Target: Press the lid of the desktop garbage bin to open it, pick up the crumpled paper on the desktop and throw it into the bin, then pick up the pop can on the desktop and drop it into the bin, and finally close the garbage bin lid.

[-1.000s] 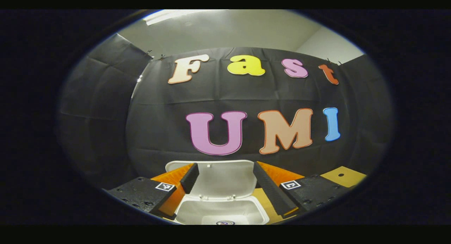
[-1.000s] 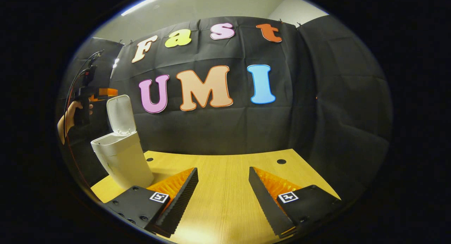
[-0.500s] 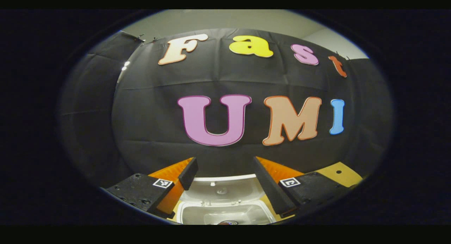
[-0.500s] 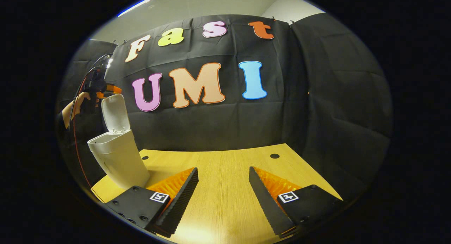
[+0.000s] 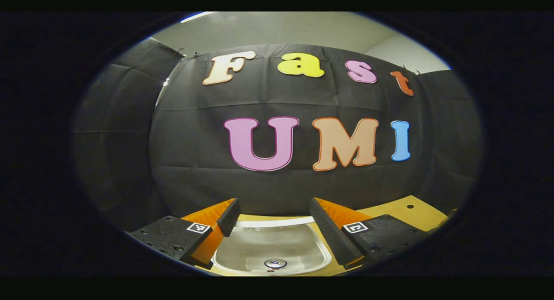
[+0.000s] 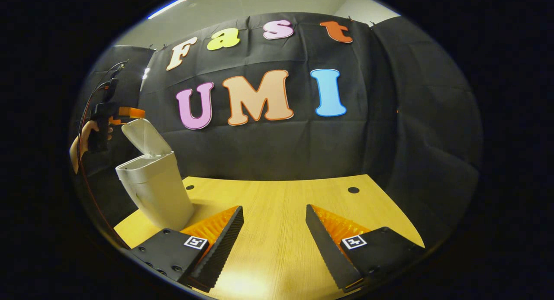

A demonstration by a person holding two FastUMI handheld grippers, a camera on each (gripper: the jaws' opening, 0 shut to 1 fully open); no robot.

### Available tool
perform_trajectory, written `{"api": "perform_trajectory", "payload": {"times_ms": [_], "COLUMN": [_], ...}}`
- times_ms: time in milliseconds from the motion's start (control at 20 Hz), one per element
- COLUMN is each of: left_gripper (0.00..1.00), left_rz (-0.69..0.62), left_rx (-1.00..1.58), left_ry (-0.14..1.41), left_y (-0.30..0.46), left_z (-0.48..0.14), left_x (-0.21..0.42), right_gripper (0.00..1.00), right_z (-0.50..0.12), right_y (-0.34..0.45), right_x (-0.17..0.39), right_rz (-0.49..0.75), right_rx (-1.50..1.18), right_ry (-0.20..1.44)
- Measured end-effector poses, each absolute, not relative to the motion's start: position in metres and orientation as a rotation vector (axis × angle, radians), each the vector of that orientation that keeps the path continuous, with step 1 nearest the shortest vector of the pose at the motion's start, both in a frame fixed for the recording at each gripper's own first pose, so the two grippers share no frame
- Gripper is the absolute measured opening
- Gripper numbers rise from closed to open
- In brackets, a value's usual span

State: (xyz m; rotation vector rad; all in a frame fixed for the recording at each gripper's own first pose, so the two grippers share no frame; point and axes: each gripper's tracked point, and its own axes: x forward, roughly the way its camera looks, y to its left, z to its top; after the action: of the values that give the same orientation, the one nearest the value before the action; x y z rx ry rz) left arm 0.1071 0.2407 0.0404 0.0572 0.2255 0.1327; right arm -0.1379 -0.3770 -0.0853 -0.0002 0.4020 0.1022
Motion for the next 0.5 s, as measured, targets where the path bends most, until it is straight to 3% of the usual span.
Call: {"api": "perform_trajectory", "payload": {"times_ms": [500], "left_gripper": [0.95], "left_rz": [0.185], "left_rx": [0.039], "left_ry": [0.482], "left_y": [0.230], "left_z": [-0.084], "left_x": [0.032], "right_gripper": [0.96], "right_z": [-0.109], "right_y": [-0.339], "right_x": [-0.140], "right_rz": [0.241], "right_rx": [-0.096], "right_ry": [0.475]}}
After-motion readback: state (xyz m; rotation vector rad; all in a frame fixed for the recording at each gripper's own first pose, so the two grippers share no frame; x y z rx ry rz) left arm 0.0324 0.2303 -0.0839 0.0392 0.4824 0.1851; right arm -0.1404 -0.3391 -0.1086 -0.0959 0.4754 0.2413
